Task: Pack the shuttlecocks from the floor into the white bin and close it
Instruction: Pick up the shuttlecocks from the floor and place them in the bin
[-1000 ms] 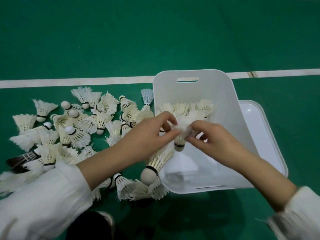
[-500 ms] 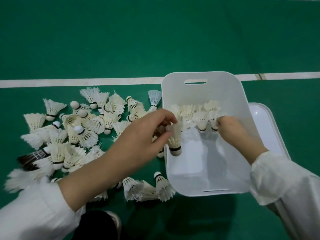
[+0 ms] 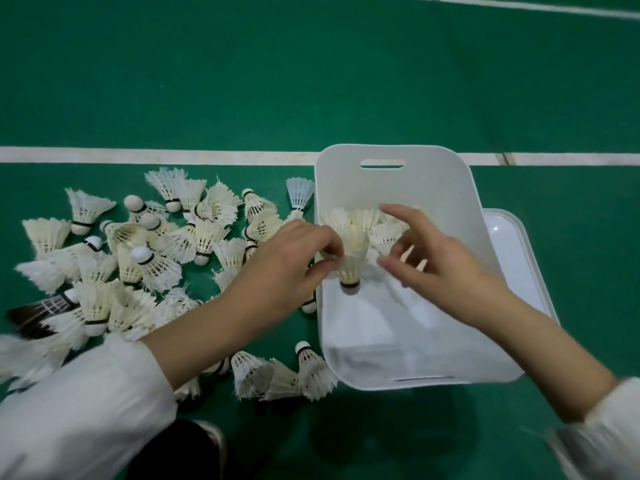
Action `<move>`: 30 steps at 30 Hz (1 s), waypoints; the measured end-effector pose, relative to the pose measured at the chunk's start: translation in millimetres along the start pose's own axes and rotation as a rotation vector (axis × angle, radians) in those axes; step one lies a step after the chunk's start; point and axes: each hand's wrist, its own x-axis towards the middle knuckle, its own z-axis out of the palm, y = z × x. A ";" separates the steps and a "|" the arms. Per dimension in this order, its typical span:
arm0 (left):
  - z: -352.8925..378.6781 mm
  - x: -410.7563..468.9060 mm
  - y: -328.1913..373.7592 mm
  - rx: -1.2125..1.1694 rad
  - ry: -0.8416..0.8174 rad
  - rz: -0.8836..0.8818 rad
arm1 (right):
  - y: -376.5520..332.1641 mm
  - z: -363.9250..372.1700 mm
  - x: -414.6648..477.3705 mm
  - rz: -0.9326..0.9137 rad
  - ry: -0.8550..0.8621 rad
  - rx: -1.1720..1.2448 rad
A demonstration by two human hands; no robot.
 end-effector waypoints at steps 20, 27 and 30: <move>-26.6 -64.1 -112.7 0.205 -0.276 -0.377 | 31.0 104.7 68.9 0.270 -0.204 -0.334; -35.9 -81.7 -131.0 0.173 -0.214 -0.422 | 28.9 101.1 66.5 0.307 -0.326 -0.396; -43.3 -97.6 -143.4 0.166 -0.168 -0.465 | 1.0 76.0 49.2 0.278 -0.272 -0.485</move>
